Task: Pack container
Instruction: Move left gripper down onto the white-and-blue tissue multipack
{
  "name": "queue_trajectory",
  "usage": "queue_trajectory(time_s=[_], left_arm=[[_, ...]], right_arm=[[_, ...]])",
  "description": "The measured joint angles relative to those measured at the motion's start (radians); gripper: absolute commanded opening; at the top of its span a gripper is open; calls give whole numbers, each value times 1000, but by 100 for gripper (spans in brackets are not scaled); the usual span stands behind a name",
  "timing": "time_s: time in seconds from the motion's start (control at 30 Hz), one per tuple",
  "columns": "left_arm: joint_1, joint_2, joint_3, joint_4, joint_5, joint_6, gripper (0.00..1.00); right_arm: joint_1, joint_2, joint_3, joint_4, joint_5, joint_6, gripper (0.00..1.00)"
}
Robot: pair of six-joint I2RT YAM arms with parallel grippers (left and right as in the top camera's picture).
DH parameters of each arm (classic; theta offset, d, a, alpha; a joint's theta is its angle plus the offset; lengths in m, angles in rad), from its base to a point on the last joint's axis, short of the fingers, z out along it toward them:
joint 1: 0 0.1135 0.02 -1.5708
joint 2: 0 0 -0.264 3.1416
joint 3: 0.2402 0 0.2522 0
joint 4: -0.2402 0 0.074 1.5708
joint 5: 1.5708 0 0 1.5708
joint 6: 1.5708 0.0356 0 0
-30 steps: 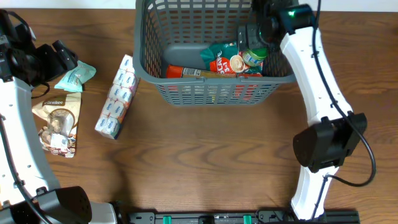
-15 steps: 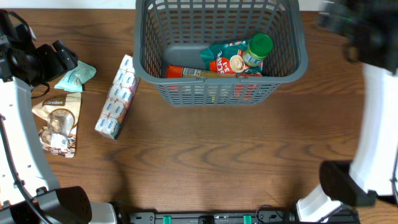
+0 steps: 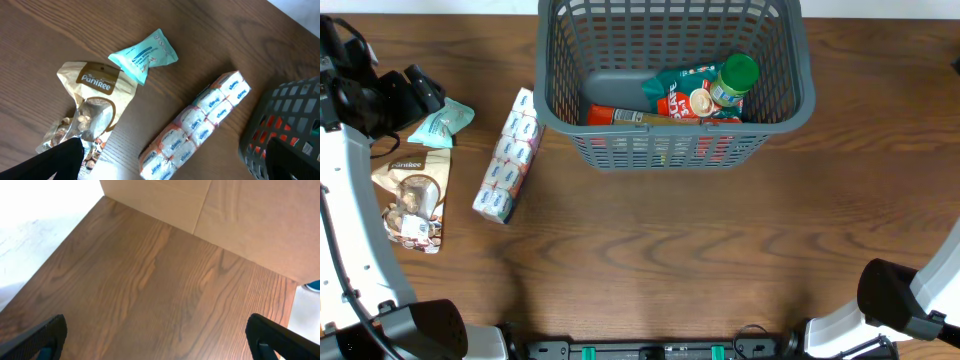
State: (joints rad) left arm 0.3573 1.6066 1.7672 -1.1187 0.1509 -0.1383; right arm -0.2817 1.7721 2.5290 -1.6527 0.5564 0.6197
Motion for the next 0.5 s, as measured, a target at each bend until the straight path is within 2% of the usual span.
queue_trajectory(time_s=[0.5], left_arm=[[0,0,0,0,0,0,99]], right_arm=[[0,0,0,0,-6,2,99]])
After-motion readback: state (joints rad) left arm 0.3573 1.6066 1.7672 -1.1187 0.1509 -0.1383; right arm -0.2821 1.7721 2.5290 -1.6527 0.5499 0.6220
